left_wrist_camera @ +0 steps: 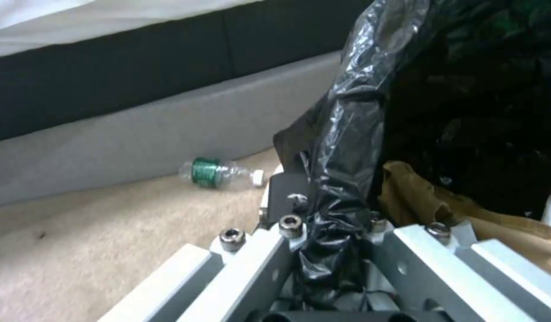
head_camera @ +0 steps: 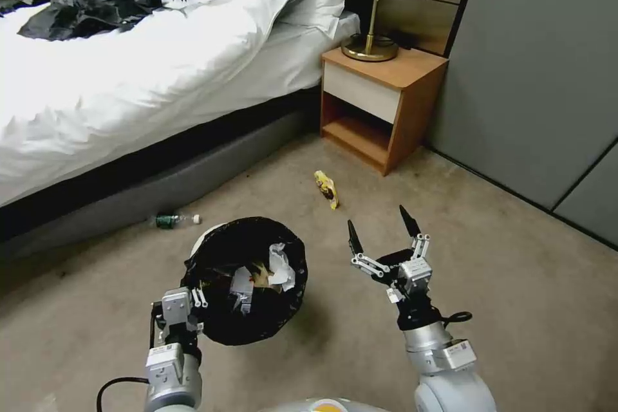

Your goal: Pick up the trash bin, then pick up the garbage from the floor and place it into the trash bin.

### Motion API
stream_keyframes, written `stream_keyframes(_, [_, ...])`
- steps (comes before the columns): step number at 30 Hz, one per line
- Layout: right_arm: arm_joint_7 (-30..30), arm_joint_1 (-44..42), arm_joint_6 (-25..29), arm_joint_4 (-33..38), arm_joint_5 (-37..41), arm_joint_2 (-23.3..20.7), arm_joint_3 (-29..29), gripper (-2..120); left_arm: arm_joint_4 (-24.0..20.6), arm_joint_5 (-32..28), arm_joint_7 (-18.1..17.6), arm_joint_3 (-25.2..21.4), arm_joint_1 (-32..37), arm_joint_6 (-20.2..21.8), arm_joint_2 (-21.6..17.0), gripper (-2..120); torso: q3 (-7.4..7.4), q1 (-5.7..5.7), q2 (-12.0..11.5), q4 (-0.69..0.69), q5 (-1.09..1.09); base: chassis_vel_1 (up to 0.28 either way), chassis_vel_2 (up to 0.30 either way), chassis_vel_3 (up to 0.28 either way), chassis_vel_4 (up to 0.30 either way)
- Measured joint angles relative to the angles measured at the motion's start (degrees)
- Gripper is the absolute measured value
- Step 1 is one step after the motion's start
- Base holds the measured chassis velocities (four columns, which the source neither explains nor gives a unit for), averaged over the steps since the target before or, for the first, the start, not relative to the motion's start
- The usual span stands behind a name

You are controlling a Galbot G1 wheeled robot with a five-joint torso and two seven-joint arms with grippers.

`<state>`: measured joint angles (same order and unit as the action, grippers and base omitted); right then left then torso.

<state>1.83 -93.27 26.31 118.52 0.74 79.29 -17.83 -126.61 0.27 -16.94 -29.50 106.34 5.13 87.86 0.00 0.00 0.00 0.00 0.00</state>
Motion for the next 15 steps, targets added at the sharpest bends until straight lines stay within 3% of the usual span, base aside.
stream_keyframes(15, [0.2, -0.1, 0.1, 0.1, 0.0, -0.1, -0.1, 100, 0.0, 0.1, 0.0, 0.1, 0.1, -0.1, -0.1, 0, 0.00, 0.00, 0.0, 0.00, 0.01, -0.131, 0.139, 0.138, -0.134])
